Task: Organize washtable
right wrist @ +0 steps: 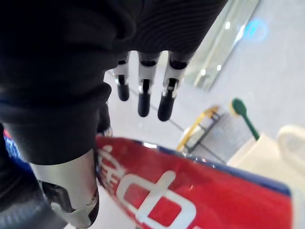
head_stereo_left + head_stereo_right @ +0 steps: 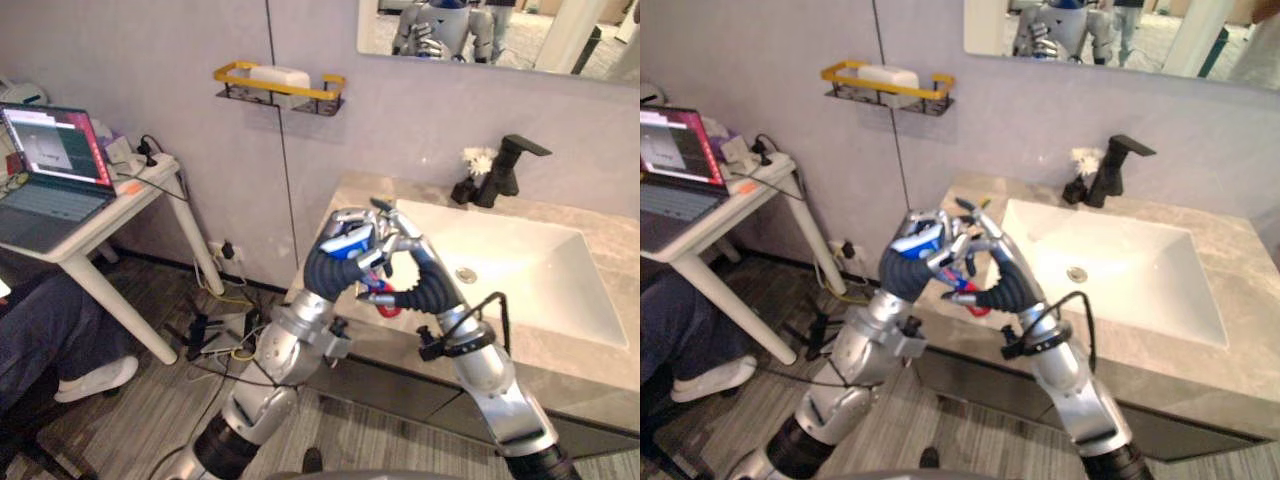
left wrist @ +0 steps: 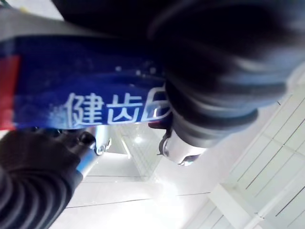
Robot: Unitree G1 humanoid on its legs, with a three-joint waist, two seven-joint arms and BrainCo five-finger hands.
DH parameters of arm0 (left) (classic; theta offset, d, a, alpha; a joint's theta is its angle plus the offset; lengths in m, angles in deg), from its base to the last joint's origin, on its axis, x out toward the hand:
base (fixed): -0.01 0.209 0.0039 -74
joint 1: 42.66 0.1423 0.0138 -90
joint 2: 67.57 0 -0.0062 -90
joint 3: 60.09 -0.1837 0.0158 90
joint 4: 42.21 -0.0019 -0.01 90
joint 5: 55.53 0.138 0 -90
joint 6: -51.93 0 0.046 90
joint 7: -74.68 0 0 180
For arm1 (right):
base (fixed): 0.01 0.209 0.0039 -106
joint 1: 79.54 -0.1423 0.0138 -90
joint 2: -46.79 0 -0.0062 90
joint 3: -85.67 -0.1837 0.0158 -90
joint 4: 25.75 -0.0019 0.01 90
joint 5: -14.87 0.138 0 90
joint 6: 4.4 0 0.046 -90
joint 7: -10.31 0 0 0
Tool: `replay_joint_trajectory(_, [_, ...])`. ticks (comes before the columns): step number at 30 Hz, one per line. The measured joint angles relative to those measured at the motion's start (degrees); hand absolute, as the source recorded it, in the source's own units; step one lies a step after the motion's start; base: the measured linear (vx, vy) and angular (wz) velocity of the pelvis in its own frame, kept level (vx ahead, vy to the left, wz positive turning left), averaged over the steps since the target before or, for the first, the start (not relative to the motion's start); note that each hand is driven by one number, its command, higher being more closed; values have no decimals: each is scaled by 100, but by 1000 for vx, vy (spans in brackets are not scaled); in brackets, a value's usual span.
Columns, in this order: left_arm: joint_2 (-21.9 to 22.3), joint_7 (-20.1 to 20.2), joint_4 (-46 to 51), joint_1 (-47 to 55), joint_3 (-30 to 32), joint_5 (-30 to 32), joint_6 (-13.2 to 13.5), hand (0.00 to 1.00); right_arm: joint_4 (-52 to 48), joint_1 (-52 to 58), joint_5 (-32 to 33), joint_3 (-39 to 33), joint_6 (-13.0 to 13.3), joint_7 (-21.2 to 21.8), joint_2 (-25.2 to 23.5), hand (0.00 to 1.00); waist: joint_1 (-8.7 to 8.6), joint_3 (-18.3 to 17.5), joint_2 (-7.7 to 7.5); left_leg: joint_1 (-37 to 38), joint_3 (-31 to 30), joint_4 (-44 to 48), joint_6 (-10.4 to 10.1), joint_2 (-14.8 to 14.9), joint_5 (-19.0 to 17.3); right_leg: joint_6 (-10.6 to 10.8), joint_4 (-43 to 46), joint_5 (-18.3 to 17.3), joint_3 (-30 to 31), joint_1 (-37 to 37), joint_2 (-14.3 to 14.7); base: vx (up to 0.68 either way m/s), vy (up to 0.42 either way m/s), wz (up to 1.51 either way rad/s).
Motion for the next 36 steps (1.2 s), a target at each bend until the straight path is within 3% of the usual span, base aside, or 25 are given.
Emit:
replay_joint_trajectory(5, [126,1,71,-214,81,8,10,100,-605,256,-2,-891,121,-70,5,0,-74,-11,16,-19,191,0,19,50,-17,-15,-119,88,128,-79,49,3,-16,-20])
replay_joint_trajectory(9, [-20,19,93,-99,290,45,2,100,-731,321,18,-2448,93,-610,-7,0,-216,-38,54,0,316,0,15,71,-27,-5,-179,113,224,-91,61,23,-10,-14])
replay_joint_trajectory(13, [-2,53,134,31,570,58,3,100,-729,623,17,-3369,48,-813,-9,0,-330,-68,71,-5,478,0,-1,106,-47,-32,-194,162,382,-170,73,31,-11,-21])
replay_joint_trajectory(19, [131,138,189,205,881,170,2,100,47,1202,22,-4613,-149,-960,-382,0,-545,-90,70,-1,627,0,-25,136,-71,-34,-192,175,517,-236,72,27,-4,-14])
replay_joint_trajectory(22, [233,138,189,253,949,227,-8,100,899,1497,256,-4776,-433,-1072,-856,0,-635,-102,80,-13,662,0,-47,161,-87,-20,-183,167,517,-267,72,8,-2,-8])
replay_joint_trajectory(26, [454,140,187,253,940,256,-9,100,1544,1810,685,-4801,-698,-1103,-1496,0,-632,-144,144,-12,678,-1,-26,176,-119,-7,-177,158,512,-269,70,2,0,-1])
replay_joint_trajectory(30, [741,125,184,251,879,268,-8,100,1873,2092,1214,-4681,-799,-1176,-2265,0,-620,-205,230,24,828,-1,35,186,-190,21,-151,172,509,-252,33,31,9,-4])
replay_joint_trajectory(36, [915,25,145,-18,855,341,-19,100,2656,2361,1825,-3909,-906,-945,-2470,0,-590,-226,193,91,1290,-1,33,243,-276,97,-88,153,493,-172,-30,20,15,-5])
